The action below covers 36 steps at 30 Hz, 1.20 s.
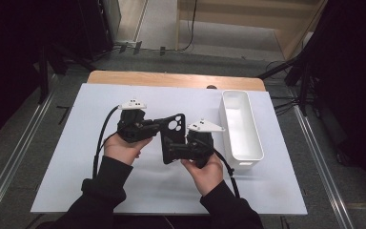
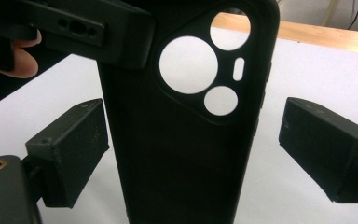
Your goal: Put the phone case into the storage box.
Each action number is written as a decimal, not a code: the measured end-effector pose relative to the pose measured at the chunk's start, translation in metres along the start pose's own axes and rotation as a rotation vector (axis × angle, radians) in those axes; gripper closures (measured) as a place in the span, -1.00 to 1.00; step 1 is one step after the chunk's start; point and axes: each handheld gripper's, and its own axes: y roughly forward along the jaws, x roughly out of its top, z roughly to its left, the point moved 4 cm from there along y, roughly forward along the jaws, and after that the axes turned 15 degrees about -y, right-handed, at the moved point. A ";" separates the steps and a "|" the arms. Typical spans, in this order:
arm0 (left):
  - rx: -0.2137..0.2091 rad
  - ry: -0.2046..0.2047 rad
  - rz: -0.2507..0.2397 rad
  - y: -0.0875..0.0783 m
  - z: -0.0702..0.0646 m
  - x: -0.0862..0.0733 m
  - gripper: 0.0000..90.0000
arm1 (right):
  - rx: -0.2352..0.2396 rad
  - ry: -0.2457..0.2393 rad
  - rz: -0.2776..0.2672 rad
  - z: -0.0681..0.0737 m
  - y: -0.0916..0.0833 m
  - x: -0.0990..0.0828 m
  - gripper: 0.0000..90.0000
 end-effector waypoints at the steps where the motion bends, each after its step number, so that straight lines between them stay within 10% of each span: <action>1: -0.002 0.002 0.005 0.001 0.000 -0.001 0.78 | -0.001 0.002 -0.002 0.000 0.000 0.000 -0.86; 36: -0.036 -0.021 -0.003 0.008 -0.014 -0.008 0.77 | -0.034 -0.018 -0.011 -0.002 0.005 0.001 -0.75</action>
